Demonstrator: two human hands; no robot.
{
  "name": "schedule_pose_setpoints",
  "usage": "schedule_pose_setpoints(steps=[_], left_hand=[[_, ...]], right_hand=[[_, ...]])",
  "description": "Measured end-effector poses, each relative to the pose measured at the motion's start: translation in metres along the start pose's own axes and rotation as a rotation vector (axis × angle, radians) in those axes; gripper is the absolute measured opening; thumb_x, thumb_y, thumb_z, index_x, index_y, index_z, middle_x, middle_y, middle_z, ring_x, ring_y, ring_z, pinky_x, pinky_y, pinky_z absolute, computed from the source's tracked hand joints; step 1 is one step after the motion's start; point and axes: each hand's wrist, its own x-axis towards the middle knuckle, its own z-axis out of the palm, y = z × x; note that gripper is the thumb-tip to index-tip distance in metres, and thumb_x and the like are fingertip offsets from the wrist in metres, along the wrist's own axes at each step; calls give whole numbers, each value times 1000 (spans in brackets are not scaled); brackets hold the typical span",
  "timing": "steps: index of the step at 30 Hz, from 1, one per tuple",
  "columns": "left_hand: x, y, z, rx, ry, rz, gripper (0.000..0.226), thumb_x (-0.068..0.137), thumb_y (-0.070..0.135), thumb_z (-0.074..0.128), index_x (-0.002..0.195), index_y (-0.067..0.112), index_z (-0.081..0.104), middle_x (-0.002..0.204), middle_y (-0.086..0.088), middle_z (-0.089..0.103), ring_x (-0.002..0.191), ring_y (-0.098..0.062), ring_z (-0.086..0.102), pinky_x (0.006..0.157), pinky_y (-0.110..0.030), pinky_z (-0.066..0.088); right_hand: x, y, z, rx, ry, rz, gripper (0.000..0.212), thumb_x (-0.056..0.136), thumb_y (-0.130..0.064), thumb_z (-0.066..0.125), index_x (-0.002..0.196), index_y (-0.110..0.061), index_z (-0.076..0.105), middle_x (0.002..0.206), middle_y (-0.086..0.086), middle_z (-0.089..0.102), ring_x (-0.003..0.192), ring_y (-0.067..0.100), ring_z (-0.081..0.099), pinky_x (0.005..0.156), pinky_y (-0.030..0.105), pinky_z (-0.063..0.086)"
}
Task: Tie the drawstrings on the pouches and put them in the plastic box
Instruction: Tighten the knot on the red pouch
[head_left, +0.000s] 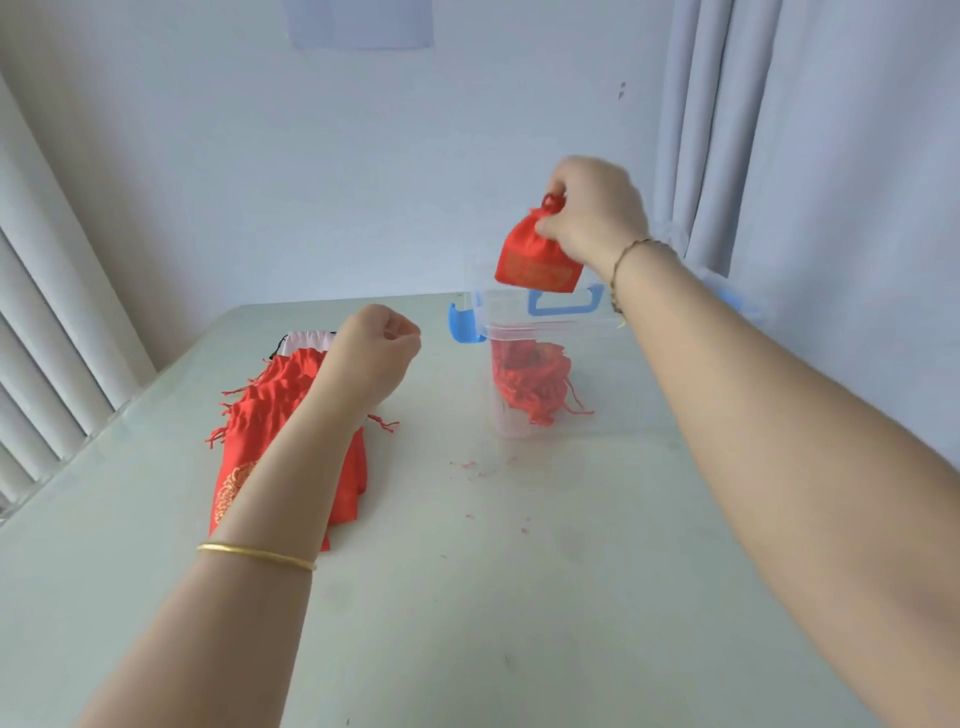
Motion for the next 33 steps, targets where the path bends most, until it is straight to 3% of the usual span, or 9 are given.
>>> schedule_pose_setpoints(steps=[2, 4, 7, 10, 17, 20, 26, 29, 33], left_hand=[[5, -7, -1, 36, 13, 3, 15, 87, 10, 49, 98, 12, 59, 85, 3, 58, 77, -17, 54, 71, -30, 47], [11, -14, -3, 98, 25, 14, 16, 87, 9, 49, 99, 11, 60, 89, -2, 59, 72, -19, 54, 61, -25, 43], [17, -29, -11, 282, 40, 23, 24, 85, 6, 50, 107, 9, 62, 106, -8, 62, 100, -27, 55, 87, -34, 44], [16, -40, -19, 550, 71, -53, 36, 85, 8, 49, 119, 13, 58, 127, -14, 51, 124, -35, 37, 101, -43, 31], [2, -55, -34, 869, 68, -137, 27, 91, 19, 50, 116, 10, 55, 123, -11, 47, 118, -33, 34, 93, -40, 29], [0, -59, -38, 893, 53, -147, 29, 91, 22, 51, 118, 14, 56, 122, -10, 48, 118, -32, 38, 94, -40, 29], [-2, -71, -43, 723, 114, -104, 12, 85, 15, 61, 96, 11, 66, 111, -13, 50, 107, -32, 49, 93, -40, 29], [-5, -72, -47, 679, 120, -45, 7, 84, 12, 62, 84, 10, 68, 107, -14, 52, 106, -31, 49, 91, -39, 29], [-14, -56, -55, 557, 56, 83, 12, 82, 14, 63, 71, 13, 67, 91, -9, 50, 96, -31, 50, 80, -36, 33]], right_hand=[[4, -3, 17, -60, -280, 15, 21, 82, -13, 61, 102, -7, 65, 88, 1, 65, 101, 26, 63, 73, 21, 48], [5, -9, 29, -120, -710, 102, 28, 84, -16, 59, 107, -3, 64, 93, 8, 69, 94, 30, 67, 85, 38, 55], [2, -14, 33, -191, -977, 165, 31, 90, -18, 50, 116, -5, 61, 96, 6, 68, 89, 30, 63, 95, 48, 49], [4, -12, 31, -199, -903, 183, 31, 95, -15, 38, 122, -7, 52, 115, 6, 64, 98, 28, 61, 89, 39, 46], [1, -6, 30, -162, -793, 176, 31, 94, -7, 29, 116, 0, 51, 112, 13, 67, 103, 29, 63, 78, 34, 46], [-5, -14, 26, -119, -528, 70, 26, 77, 8, 31, 76, -2, 56, 88, 20, 64, 80, 32, 56, 56, 27, 40], [-67, -54, 32, 387, -67, -69, 29, 85, -3, 39, 106, -6, 57, 103, 9, 64, 99, 25, 57, 87, 34, 46], [-99, -65, 45, 532, -80, -85, 25, 84, -1, 43, 103, -8, 60, 96, 8, 65, 91, 22, 59, 80, 28, 44], [-131, -65, 57, 582, -364, -114, 31, 86, -3, 50, 115, -9, 57, 106, 5, 63, 79, 7, 51, 69, 9, 37]])
